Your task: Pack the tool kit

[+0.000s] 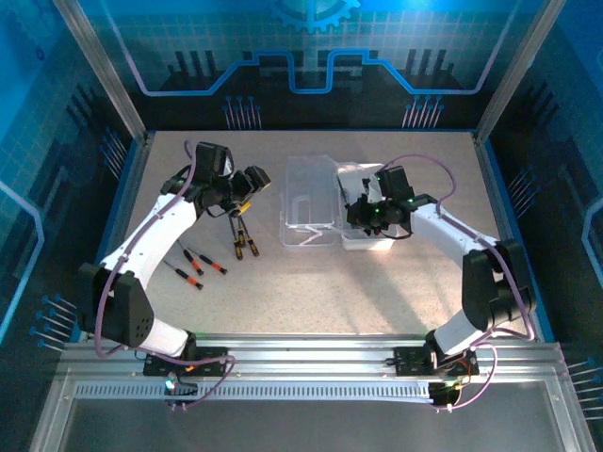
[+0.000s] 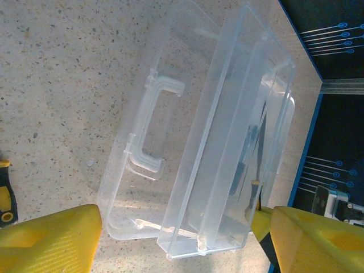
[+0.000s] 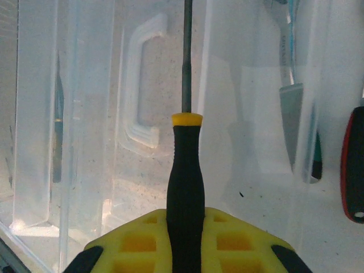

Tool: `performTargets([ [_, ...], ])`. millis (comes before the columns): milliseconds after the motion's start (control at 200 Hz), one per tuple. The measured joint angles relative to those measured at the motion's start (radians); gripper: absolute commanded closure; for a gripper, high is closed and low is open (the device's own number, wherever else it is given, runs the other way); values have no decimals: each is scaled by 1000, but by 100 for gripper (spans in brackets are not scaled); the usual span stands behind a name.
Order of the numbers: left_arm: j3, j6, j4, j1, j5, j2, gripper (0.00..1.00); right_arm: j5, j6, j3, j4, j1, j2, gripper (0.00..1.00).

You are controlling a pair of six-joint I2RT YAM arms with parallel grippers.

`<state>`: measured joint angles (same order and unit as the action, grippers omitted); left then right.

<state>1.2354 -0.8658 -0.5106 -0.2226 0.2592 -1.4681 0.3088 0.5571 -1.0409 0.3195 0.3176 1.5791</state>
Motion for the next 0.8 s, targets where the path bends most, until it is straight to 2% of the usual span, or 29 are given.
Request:
performTargets([
  [245, -18, 0, 16, 7, 0, -1, 21, 50, 23, -47, -16, 14, 61, 91],
  [415, -23, 0, 22, 11, 2, -1, 21, 81, 47, -74, -40, 23, 95, 86],
  [655, -34, 0, 23, 19, 5, -1, 21, 105, 86, -74, -51, 24, 110, 72],
  [800, -38, 0, 23, 26, 8, -1, 21, 116, 95, -74, -56, 24, 110, 69],
])
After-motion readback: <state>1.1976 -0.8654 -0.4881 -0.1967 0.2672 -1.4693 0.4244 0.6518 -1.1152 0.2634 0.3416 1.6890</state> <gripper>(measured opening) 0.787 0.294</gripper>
